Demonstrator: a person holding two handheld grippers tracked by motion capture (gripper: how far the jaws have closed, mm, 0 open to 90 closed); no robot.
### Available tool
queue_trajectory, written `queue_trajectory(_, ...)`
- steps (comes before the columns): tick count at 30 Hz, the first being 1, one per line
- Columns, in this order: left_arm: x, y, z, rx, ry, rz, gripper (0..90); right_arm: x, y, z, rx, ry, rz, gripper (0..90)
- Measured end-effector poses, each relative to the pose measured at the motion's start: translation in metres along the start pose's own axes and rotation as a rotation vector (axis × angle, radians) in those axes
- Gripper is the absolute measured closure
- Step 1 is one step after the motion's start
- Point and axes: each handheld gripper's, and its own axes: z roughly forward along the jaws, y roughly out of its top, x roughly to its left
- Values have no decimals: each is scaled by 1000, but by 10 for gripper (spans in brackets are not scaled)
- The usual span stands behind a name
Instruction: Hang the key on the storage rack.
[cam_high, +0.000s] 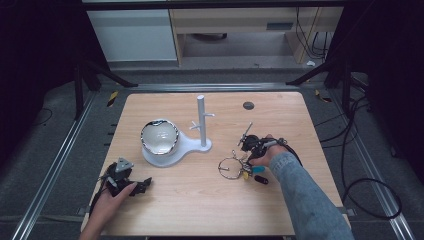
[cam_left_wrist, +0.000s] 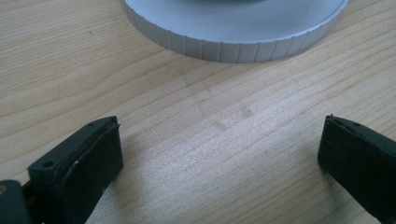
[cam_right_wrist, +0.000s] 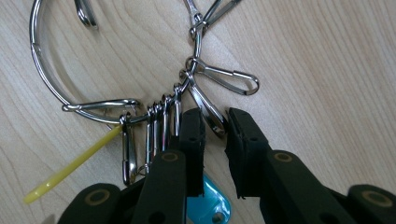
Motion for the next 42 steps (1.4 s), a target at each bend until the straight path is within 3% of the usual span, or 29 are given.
queue_trajectory(7,0,0,0,0,0,1,0,1,6,-2,-2,12,-19,747)
queue_trajectory(11,0,0,0,0,0,0,0,3,12,2,30,22,-38,774)
queue_trajectory(17,0,0,0,0,0,0,0,3,18,3,52,38,-35,840)
queue_trajectory(18,0,0,0,0,0,0,0,4,19,4,63,58,-29,881)
queue_trajectory(22,0,0,0,0,0,0,0,5,20,3,56,69,-22,884)
queue_trajectory(32,0,0,0,0,0,1,0,2,26,-36,22,55,-5,885)
queue_trajectory(36,0,0,0,0,0,-1,0,1,29,-56,-20,36,-3,886)
queue_trajectory(42,0,0,0,-2,0,-2,0,0,35,-77,-26,16,-10,887)
